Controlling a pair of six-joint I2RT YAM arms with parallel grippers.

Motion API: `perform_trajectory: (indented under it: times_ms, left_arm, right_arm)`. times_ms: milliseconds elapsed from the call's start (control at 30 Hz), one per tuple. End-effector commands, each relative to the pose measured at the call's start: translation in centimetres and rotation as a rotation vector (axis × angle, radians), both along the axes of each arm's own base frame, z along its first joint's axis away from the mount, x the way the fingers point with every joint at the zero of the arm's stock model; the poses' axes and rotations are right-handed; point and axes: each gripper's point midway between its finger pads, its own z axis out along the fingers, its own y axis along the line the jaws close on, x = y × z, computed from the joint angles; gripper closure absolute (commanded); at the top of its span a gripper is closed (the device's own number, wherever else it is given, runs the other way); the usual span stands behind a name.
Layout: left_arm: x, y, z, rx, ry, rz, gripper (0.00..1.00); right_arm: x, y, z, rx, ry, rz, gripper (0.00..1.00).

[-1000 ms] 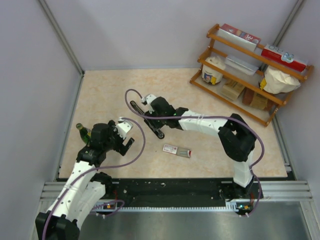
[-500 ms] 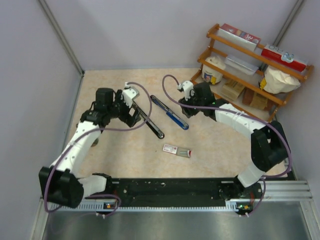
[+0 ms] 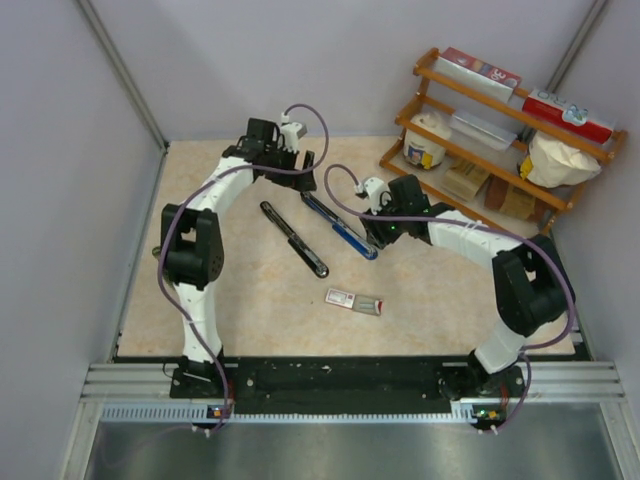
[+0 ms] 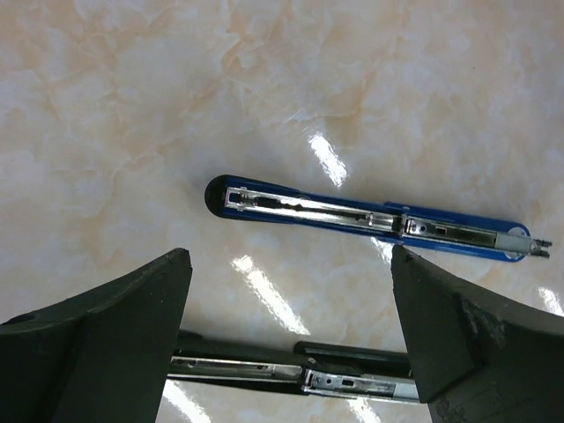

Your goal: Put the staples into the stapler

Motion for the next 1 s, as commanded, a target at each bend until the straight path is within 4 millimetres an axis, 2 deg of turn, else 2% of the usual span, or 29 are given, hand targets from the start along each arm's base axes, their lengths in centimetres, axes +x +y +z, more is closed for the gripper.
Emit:
perform_trajectory:
  times_ms: [0, 167, 300, 567, 967]
  left_arm:
    - [1.3, -0.8, 0.6, -0.087, 0.056, 0.062, 0.01]
    - [2.4, -0.4, -0.1, -0.151, 0.079, 0.102, 0.02]
    - [3.3, 0.5, -0.6, -0.181, 0.099, 0.144, 0.02]
    - [3.4, 0.7, -2.9, -0.175, 0.161, 0.159, 0.02]
    - [3.3, 0.7, -5.0, -0.204, 0.230, 0.158, 0.01]
  right_arm:
    - [0.3, 0.4, -0.8, 0.006, -0.002, 0.030, 0.54]
    - [0.1, 0.2, -2.3, -0.017, 0.035, 0.030, 0.57]
    - [-0.2, 0.4, -2.4, -0.012, 0.049, 0.044, 0.60]
    - [-0.4, 0.6, -2.3, -0.016, 0.057, 0.065, 0.61]
    - [-0.7, 1.5, -3.6, -0.108, 0.034, 0.095, 0.64]
